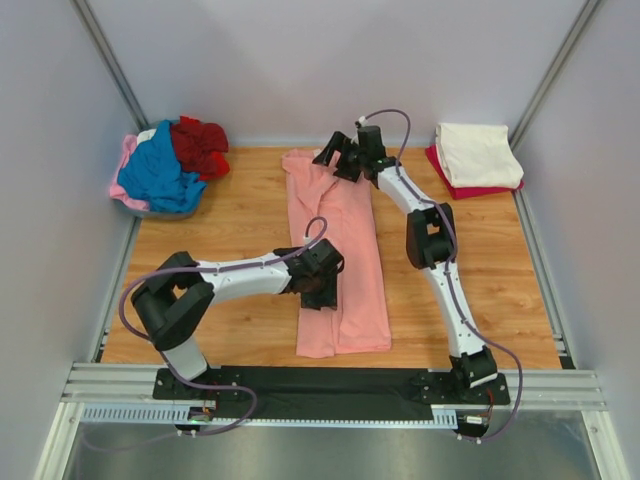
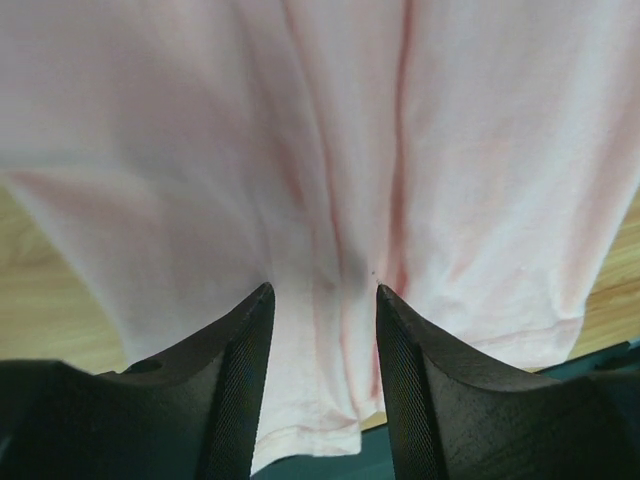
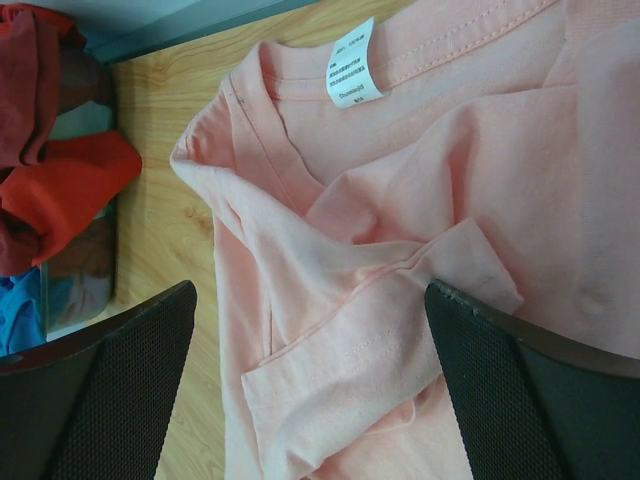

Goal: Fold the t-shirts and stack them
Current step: Fold the tshirt

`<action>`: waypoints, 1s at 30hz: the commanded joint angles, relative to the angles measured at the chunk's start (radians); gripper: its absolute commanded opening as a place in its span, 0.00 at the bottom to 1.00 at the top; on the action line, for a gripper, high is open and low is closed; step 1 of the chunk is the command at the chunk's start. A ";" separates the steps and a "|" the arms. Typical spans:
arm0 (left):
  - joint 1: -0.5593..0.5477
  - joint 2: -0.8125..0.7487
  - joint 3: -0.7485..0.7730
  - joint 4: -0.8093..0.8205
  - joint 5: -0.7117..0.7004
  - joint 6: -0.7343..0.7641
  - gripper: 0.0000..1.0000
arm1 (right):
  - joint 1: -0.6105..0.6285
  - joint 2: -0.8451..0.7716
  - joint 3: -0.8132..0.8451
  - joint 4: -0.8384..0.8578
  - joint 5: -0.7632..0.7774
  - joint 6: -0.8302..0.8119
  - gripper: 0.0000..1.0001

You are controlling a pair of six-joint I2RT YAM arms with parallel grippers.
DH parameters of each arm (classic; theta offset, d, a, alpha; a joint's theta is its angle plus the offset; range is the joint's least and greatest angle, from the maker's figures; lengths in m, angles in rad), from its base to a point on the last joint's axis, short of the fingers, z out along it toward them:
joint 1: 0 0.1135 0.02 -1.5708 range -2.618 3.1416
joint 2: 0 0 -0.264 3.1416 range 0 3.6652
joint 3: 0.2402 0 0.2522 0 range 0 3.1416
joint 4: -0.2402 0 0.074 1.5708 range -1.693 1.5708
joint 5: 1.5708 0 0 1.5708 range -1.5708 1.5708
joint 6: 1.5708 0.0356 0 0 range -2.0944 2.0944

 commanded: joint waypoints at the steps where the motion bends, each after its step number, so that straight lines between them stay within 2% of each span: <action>1: -0.007 -0.104 0.007 -0.150 -0.091 -0.034 0.53 | -0.011 0.011 -0.072 -0.042 0.049 -0.012 1.00; 5: -0.009 -0.213 -0.077 -0.228 -0.157 -0.054 0.54 | -0.017 -0.019 -0.092 -0.071 0.110 -0.012 1.00; 8: -0.009 -0.309 -0.143 -0.253 -0.186 -0.060 0.55 | -0.023 -0.051 -0.119 -0.021 0.072 -0.013 1.00; 13: -0.013 -0.418 -0.160 -0.333 -0.265 -0.051 0.55 | -0.025 -0.098 -0.109 -0.047 0.055 -0.010 1.00; 17: -0.015 -0.467 -0.197 -0.285 -0.283 0.004 0.55 | -0.026 -0.207 -0.173 -0.006 0.006 -0.013 1.00; 21: -0.016 -0.483 -0.229 -0.210 -0.227 0.047 0.54 | -0.021 -0.311 -0.167 -0.033 -0.014 -0.044 1.00; 27: -0.021 -0.532 -0.275 -0.195 -0.210 0.026 0.54 | -0.029 -0.509 -0.170 -0.225 0.089 -0.162 1.00; 29: -0.022 -0.544 -0.301 -0.189 -0.203 0.018 0.54 | -0.032 -0.583 -0.232 -0.347 0.157 -0.228 1.00; 30: -0.025 -0.550 -0.310 -0.175 -0.188 0.015 0.54 | -0.031 -0.674 -0.286 -0.387 0.194 -0.249 1.00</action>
